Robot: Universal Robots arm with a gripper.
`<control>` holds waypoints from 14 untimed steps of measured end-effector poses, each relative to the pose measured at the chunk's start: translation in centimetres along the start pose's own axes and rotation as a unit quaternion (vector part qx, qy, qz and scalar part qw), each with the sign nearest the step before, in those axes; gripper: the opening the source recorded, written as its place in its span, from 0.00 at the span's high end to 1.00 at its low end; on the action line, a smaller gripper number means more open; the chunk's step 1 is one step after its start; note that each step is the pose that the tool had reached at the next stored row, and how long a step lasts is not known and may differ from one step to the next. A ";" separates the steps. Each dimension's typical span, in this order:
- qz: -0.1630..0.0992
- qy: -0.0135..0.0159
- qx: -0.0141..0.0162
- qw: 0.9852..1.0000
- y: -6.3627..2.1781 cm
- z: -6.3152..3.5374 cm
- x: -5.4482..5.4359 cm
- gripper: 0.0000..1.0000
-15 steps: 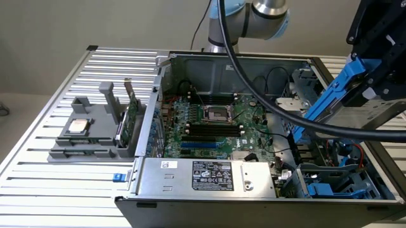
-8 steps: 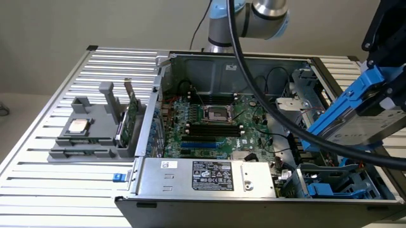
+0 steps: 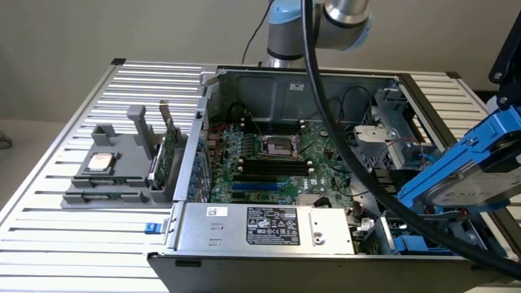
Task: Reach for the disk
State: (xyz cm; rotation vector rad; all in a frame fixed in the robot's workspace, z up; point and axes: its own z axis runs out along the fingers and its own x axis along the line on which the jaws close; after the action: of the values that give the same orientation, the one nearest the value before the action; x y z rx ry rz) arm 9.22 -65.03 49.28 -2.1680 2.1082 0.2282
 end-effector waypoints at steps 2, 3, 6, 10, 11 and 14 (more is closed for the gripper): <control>0.000 0.000 0.000 1.000 -0.12 -0.10 0.6 0.67; 0.000 0.000 0.000 1.000 -0.18 -0.06 0.8 0.67; 0.000 0.000 0.000 1.000 -0.34 0.07 1.1 0.67; 0.000 0.000 0.001 1.000 -0.52 0.39 1.1 0.67; 0.000 0.000 0.001 1.000 -0.56 0.45 1.1 0.67; 0.000 0.000 0.001 1.000 -0.70 0.71 1.2 0.67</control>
State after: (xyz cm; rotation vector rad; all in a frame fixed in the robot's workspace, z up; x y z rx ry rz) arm 9.93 -66.06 48.35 -2.1675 2.1075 0.2266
